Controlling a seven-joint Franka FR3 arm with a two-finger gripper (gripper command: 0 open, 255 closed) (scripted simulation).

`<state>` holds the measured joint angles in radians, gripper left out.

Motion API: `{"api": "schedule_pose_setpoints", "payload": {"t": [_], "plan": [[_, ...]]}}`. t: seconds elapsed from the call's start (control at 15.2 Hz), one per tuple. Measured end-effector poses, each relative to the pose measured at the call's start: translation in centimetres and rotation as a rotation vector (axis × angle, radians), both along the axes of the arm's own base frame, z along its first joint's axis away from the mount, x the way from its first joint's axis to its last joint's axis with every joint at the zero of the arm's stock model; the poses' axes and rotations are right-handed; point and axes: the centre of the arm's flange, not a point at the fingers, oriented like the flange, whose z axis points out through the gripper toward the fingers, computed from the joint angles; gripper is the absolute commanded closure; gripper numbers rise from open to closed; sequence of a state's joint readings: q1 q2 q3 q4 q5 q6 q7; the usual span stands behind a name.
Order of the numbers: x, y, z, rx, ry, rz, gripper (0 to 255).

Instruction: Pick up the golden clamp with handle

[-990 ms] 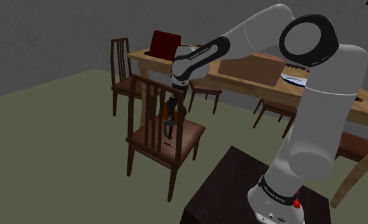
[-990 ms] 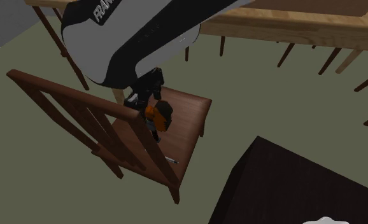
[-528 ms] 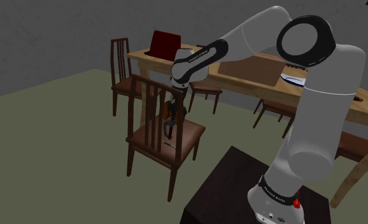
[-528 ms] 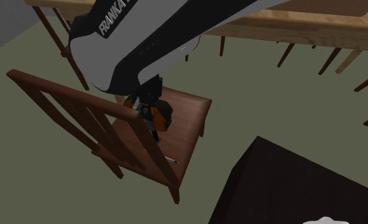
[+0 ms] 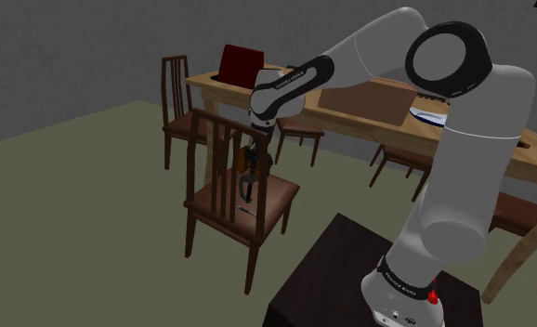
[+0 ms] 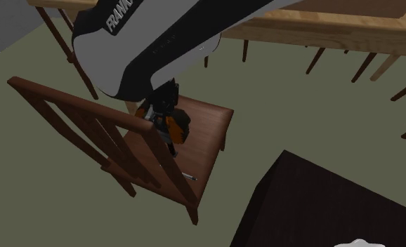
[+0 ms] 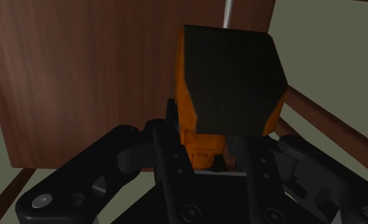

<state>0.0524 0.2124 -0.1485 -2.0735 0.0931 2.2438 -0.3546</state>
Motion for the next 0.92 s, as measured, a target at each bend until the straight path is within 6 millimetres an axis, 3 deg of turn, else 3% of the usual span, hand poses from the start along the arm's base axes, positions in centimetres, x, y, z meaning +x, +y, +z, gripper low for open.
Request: {"api": "schedule_pose_setpoints", "payload": {"t": [0.92], "plan": [[0.0, -0.1, 7.0, 0.000, 0.000, 0.000, 255]]}}
